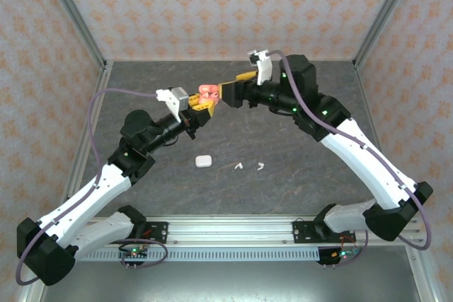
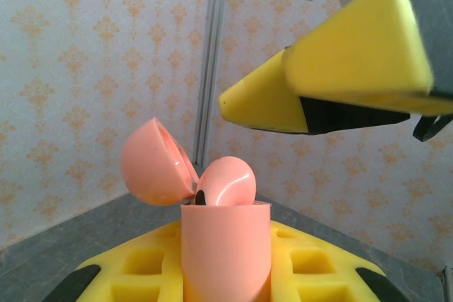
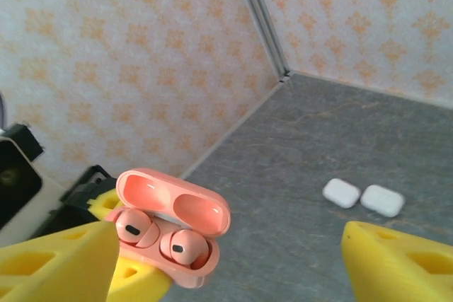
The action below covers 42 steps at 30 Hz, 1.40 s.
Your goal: Insert the wireless bluetooth earbuds into the charging case
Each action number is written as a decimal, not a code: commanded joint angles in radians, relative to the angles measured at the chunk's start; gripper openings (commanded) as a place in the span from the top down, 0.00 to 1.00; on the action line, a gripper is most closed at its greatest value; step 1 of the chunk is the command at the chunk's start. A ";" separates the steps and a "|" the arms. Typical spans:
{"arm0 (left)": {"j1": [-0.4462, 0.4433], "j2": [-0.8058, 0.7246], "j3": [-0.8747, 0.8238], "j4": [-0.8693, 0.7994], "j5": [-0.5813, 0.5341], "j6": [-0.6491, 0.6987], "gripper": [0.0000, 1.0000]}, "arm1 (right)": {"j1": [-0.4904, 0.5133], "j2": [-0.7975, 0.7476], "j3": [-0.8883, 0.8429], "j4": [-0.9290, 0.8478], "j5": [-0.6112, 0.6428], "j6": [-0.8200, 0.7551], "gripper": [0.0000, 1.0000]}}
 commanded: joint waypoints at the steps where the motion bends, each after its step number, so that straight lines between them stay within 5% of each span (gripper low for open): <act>1: -0.006 0.005 0.004 0.074 0.035 -0.017 1.00 | -0.031 -0.018 -0.053 0.125 -0.181 0.088 0.09; 6: -0.006 0.011 0.012 0.081 0.052 -0.025 1.00 | -0.036 0.017 -0.086 0.233 -0.317 0.161 0.03; 19: -0.012 0.036 0.021 0.092 0.063 -0.040 1.00 | -0.036 0.089 -0.062 0.344 -0.433 0.245 0.22; 42: -0.013 0.026 0.027 0.032 0.021 0.002 1.00 | -0.039 -0.019 -0.085 0.231 -0.330 0.131 0.40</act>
